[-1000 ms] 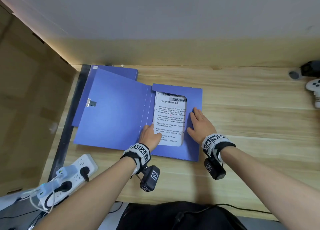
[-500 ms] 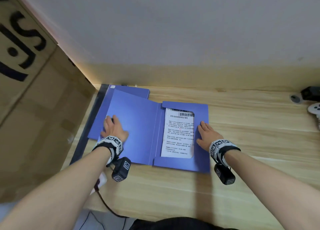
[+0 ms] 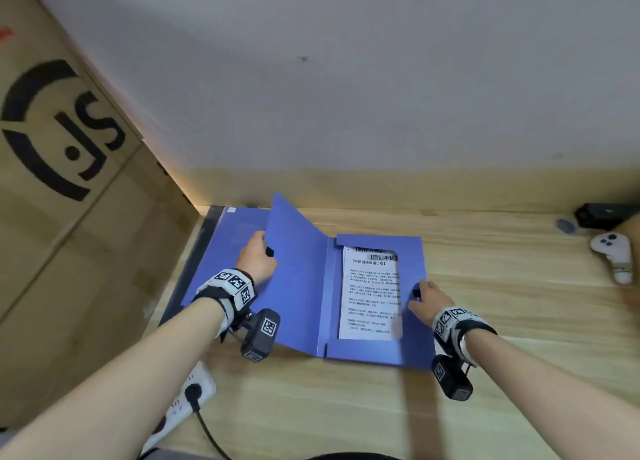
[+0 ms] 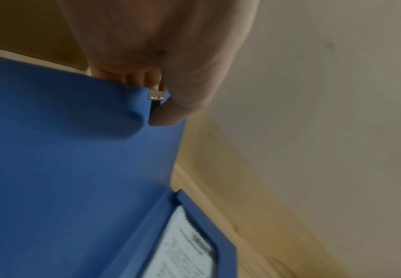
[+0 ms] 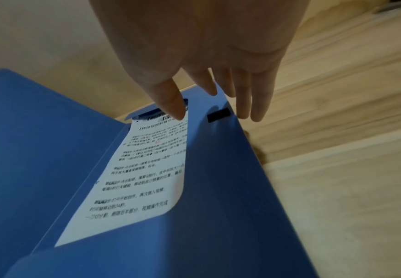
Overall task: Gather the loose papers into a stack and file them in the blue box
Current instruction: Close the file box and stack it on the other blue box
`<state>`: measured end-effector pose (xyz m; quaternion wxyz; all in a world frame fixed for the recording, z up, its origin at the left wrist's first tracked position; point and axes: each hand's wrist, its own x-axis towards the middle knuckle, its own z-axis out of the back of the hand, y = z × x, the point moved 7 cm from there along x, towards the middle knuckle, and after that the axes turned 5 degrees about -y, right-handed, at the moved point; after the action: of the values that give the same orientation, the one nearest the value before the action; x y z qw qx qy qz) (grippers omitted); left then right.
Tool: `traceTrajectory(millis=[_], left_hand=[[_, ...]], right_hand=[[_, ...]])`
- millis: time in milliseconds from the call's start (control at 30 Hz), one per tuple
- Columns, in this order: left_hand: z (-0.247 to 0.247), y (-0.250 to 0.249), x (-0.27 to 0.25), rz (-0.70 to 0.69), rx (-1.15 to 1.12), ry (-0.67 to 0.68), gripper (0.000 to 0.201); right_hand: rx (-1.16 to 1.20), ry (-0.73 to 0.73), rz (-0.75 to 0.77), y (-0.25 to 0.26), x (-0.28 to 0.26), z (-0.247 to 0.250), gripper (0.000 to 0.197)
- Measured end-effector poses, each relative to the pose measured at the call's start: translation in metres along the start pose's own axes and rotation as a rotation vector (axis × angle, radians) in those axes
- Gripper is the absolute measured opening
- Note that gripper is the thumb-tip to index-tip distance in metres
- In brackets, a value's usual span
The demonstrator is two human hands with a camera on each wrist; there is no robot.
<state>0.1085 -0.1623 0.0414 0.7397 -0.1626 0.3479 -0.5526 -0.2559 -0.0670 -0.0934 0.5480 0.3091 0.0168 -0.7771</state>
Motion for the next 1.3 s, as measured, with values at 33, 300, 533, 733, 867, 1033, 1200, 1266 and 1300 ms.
traceTrajectory(millis=[33,300,533,733,867,1033,1200,1266,1300], left_hand=[[-0.008,-0.021,-0.004,-0.063,-0.012,0.047,0.057],[-0.106,-0.107,-0.046,-0.297,0.016,0.279,0.074],[-0.178,-0.091,-0.051,-0.296,-0.007,0.282,0.050],[-0.190,0.010,-0.025,-0.082,0.304,0.215,0.062],[-0.195,0.054,-0.018,-0.017,0.338,0.201,0.060],[-0.206,0.059,-0.012,-0.072,0.266,0.230,0.059],[-0.208,0.064,-0.005,-0.007,0.271,0.213,0.056],[-0.208,0.066,-0.003,0.009,0.280,0.194,0.054],[-0.209,0.067,-0.003,0.014,0.280,0.190,0.054]], right_hand=[[0.031,0.003,-0.009,-0.004,0.001,-0.001,0.040],[0.256,-0.072,-0.051,-0.026,-0.008,0.020,0.055],[0.593,-0.142,-0.061,-0.037,-0.007,0.033,0.027],[0.756,-0.137,-0.152,-0.044,-0.005,0.000,0.018],[0.685,-0.185,-0.226,-0.062,0.001,-0.018,0.024],[0.476,-0.129,-0.296,-0.071,0.002,-0.024,0.041],[0.458,-0.179,-0.297,-0.077,0.007,-0.023,0.031],[0.562,-0.211,-0.264,-0.073,0.013,-0.025,0.033],[0.592,-0.220,-0.253,-0.070,0.016,-0.028,0.037]])
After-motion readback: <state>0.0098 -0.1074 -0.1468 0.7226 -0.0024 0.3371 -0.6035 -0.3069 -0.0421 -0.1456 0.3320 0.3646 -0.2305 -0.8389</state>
